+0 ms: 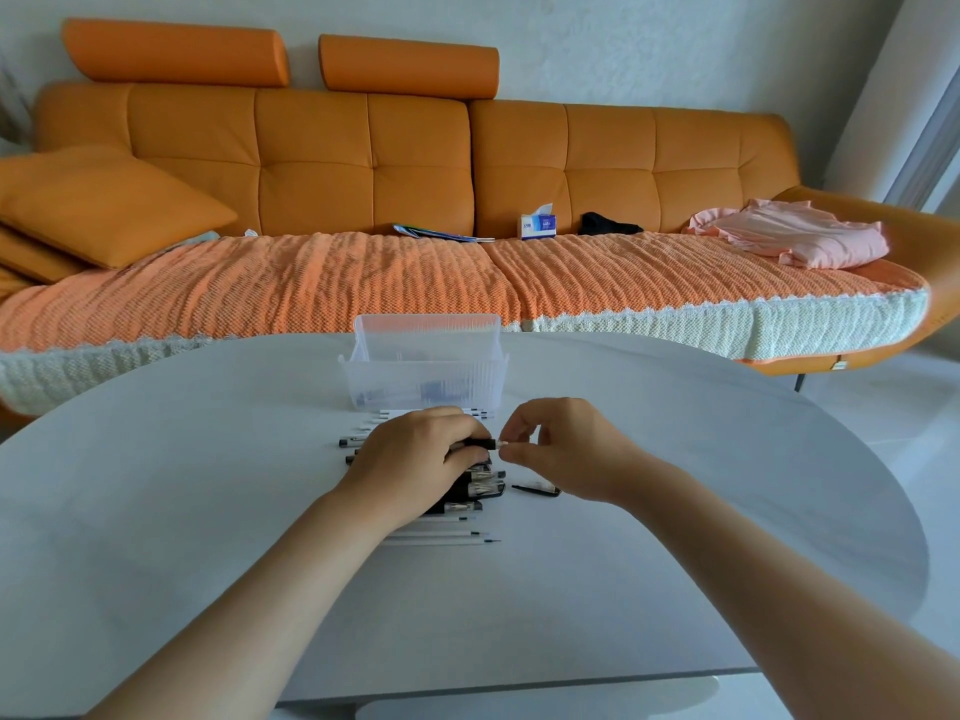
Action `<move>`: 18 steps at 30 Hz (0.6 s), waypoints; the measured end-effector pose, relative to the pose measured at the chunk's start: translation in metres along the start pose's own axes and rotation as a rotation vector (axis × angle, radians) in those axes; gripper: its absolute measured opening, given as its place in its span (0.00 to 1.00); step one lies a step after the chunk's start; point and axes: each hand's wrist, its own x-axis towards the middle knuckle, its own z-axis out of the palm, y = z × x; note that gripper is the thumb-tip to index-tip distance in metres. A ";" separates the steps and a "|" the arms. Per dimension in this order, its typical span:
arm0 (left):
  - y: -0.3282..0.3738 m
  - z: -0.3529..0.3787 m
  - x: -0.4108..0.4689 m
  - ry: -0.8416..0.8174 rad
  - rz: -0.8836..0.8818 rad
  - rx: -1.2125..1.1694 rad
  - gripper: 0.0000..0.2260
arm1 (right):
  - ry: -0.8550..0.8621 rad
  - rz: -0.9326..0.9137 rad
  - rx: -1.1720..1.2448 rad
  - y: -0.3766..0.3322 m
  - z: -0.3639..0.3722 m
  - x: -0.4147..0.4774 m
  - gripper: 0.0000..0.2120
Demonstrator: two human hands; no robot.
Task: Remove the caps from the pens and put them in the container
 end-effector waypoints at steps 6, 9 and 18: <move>-0.003 0.002 0.001 0.011 0.006 -0.067 0.06 | -0.001 0.025 -0.002 0.001 0.001 0.000 0.04; -0.004 0.002 0.001 -0.024 -0.004 -0.080 0.06 | 0.030 0.020 -0.008 0.003 0.001 0.001 0.04; -0.004 0.004 0.002 -0.017 -0.055 -0.051 0.06 | 0.050 0.094 -0.084 0.015 -0.006 -0.006 0.07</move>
